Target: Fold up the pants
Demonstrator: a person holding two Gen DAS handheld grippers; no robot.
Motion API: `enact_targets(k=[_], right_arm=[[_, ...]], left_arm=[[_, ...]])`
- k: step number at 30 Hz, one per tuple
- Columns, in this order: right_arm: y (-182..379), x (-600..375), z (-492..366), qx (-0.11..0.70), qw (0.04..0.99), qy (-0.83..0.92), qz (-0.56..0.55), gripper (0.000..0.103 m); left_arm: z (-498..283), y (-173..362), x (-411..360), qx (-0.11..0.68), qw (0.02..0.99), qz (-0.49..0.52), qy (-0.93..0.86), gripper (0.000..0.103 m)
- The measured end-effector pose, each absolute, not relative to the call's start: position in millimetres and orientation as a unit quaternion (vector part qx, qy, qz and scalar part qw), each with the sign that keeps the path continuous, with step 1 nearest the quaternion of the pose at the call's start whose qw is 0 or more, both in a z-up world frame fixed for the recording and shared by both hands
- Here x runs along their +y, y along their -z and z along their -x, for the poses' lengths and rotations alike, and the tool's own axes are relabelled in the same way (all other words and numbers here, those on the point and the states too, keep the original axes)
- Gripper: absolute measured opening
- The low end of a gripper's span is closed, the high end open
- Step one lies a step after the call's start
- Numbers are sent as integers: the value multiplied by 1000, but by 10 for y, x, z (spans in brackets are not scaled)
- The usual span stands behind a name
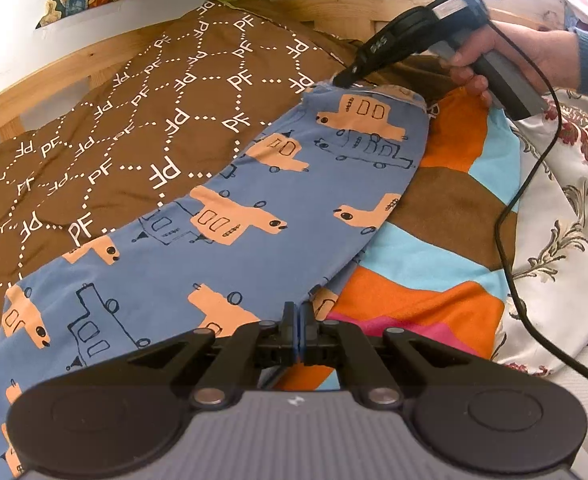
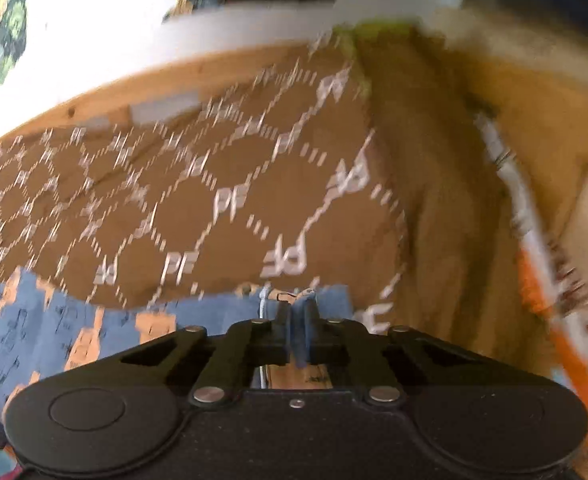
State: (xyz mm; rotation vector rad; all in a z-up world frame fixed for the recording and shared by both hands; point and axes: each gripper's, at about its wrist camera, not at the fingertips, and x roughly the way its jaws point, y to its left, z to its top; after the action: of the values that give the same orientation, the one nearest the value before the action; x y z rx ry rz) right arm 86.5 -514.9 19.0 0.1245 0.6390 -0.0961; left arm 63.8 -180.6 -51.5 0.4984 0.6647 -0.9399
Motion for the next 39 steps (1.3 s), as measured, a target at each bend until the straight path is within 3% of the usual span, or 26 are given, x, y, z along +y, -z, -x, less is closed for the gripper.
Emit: enact_targets(k=[4,6,8,10,11,14,18,21,25,28,34,39], right_arm=[[-283,-5053,-804,293,953,77,-5,5],[-177,-5026,-910,320,944,75,16,11],[-94,-5031,-959,327,941,87,25,29],[-104,-5018,-883,315,943,108,28,39],[-138,-4991,-814,304,946,108,29,42],[-162,-4814,-549,288,950,99,67,56],[156,-4666,-425,335,925,111,141,58],[249,-4797,-395,333,922,150,128,76],[102,-4603,-381,309,924,153,166,78],[-34,-4400,-385,279,940,100,171,87],[4,-4093,-825,286,950,-50,112,86],[85,-3786,-1338,309,932,-162,95,80]], left_arm=[[-649,524,-1801,315,810,-226,440,1],[-655,540,-1803,320,809,-221,440,3],[-649,523,-1790,323,810,-213,441,16],[-645,462,-1753,313,822,-209,428,54],[-645,423,-1722,309,826,-200,426,58],[-774,317,-1629,314,840,-157,413,59],[-1057,365,-1540,348,866,-124,337,59],[-1218,509,-1480,379,874,-148,265,59],[-1302,328,-1349,379,878,-110,270,61],[-1352,129,-1248,344,893,-106,269,63],[-1879,-57,-1037,320,914,-151,199,70],[-2533,150,-982,421,864,-175,213,67]])
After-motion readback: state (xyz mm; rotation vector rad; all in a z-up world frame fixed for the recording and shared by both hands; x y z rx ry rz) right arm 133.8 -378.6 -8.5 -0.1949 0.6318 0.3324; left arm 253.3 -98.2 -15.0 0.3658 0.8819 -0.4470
